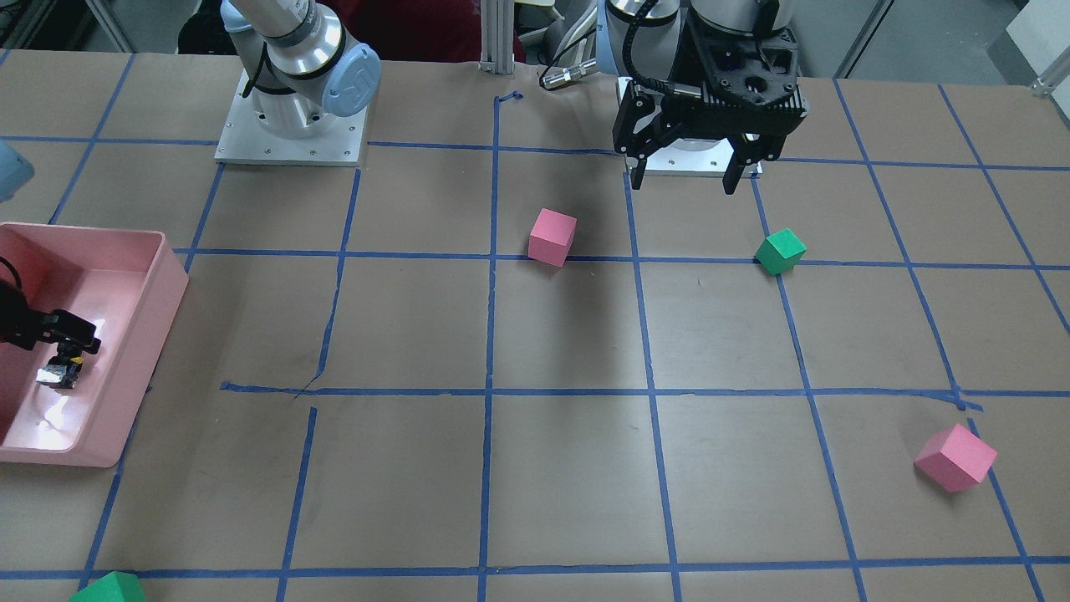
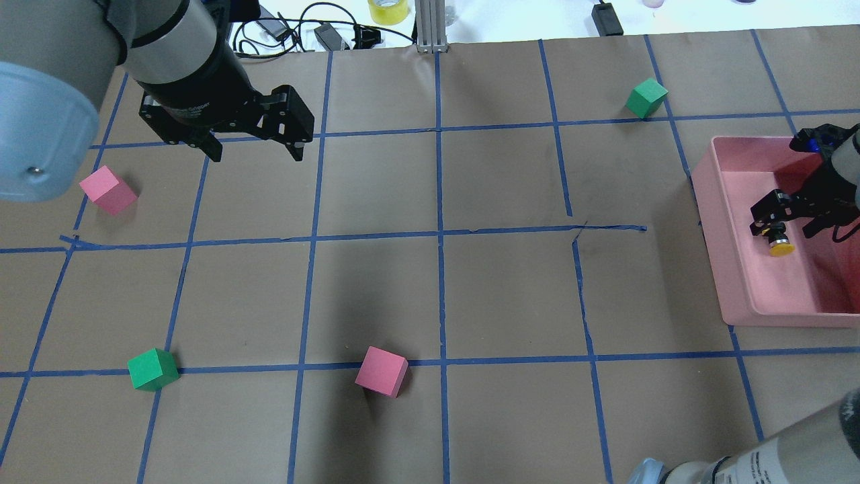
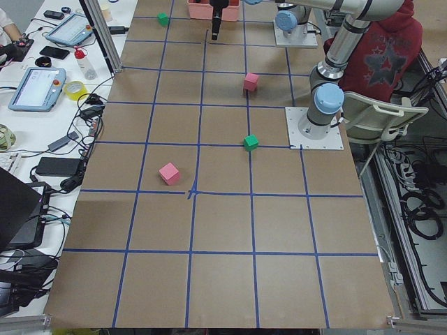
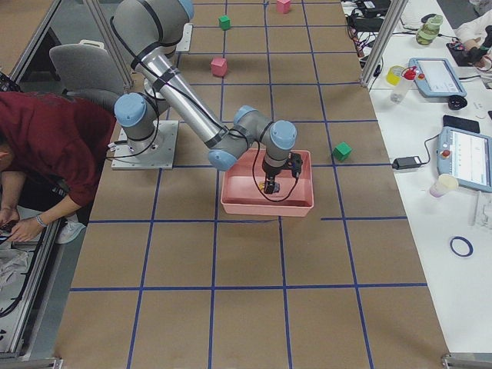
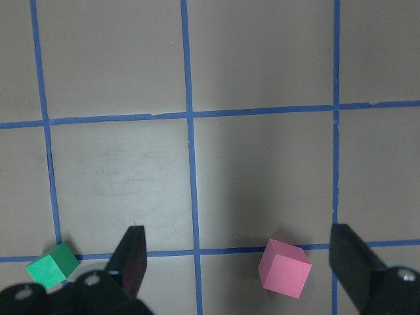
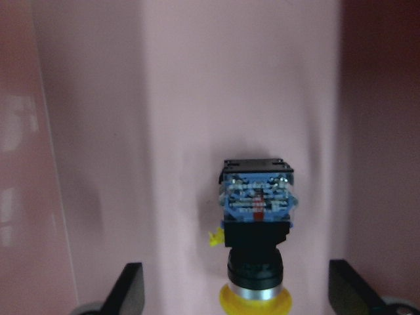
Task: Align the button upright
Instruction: 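Close the right gripper on the yellow button switch body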
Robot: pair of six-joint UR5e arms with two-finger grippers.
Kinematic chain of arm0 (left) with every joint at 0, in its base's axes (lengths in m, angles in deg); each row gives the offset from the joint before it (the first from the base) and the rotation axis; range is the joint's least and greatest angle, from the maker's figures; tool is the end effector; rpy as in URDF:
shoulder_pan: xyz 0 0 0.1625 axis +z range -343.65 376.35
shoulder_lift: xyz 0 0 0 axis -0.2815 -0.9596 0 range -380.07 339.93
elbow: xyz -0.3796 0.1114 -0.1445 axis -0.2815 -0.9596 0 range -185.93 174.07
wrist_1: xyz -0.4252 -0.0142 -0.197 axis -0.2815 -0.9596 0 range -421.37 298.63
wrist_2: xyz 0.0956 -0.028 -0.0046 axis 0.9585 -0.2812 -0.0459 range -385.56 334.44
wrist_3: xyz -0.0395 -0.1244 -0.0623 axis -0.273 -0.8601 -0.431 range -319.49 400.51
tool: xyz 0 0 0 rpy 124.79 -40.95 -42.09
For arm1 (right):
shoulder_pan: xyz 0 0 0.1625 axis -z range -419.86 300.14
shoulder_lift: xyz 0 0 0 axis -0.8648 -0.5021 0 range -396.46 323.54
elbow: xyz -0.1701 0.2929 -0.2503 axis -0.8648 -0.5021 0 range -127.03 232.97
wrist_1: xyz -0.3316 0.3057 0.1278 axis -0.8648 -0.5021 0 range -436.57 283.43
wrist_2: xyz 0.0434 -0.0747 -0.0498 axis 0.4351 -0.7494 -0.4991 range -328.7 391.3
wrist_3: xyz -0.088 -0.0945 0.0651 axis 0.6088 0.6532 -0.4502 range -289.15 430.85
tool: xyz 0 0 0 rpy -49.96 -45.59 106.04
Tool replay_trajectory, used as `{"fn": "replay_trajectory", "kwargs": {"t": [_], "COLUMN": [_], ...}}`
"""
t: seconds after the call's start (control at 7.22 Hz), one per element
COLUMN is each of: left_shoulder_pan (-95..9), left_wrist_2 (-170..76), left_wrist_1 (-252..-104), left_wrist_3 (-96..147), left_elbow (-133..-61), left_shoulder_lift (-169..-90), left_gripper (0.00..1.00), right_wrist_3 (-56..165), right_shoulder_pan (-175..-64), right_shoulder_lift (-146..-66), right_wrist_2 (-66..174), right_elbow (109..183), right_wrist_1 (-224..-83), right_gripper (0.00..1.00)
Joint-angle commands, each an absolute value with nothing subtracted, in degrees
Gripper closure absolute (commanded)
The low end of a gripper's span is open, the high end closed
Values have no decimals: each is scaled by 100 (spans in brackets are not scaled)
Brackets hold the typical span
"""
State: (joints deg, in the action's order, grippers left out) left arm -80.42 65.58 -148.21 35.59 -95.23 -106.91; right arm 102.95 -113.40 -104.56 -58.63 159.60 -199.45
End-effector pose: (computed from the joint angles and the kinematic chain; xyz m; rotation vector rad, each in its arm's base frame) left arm -0.1934 -0.5228 0.4819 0.0487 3.1280 -0.1940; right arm -0.2455 -0.5569 0.1197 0.1174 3.0802 0.1247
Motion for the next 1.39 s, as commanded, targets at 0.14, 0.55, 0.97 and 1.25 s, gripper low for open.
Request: {"fn": "replay_trajectory", "kwargs": {"t": [0.14, 0.55, 0.97, 1.25], "left_shoulder_pan": [-8042, -8042, -8042, -8042], "left_wrist_2": [6558, 6558, 6558, 6558], "left_wrist_1": [-14821, -14821, -14821, -14829], "left_wrist_3": [3559, 3559, 3559, 3559], "left_elbow": [-9523, -9523, -9523, -9531], "left_shoulder_lift": [-10682, -10682, -10682, -10673], "left_gripper": [0, 0, 0, 0], "right_wrist_3": [10310, 10328, 10223, 10222], "right_shoulder_pan": [-11330, -11330, -11330, -11382], "right_shoulder_lift": [-10291, -10291, -10457, -10790], "right_wrist_2": [-5800, -5879, -5870, -5888], "right_elbow": [15994, 15950, 15766, 15433], "right_wrist_1": [-19988, -20032, -20024, -19927], "right_gripper": [0, 100, 100, 100]}}
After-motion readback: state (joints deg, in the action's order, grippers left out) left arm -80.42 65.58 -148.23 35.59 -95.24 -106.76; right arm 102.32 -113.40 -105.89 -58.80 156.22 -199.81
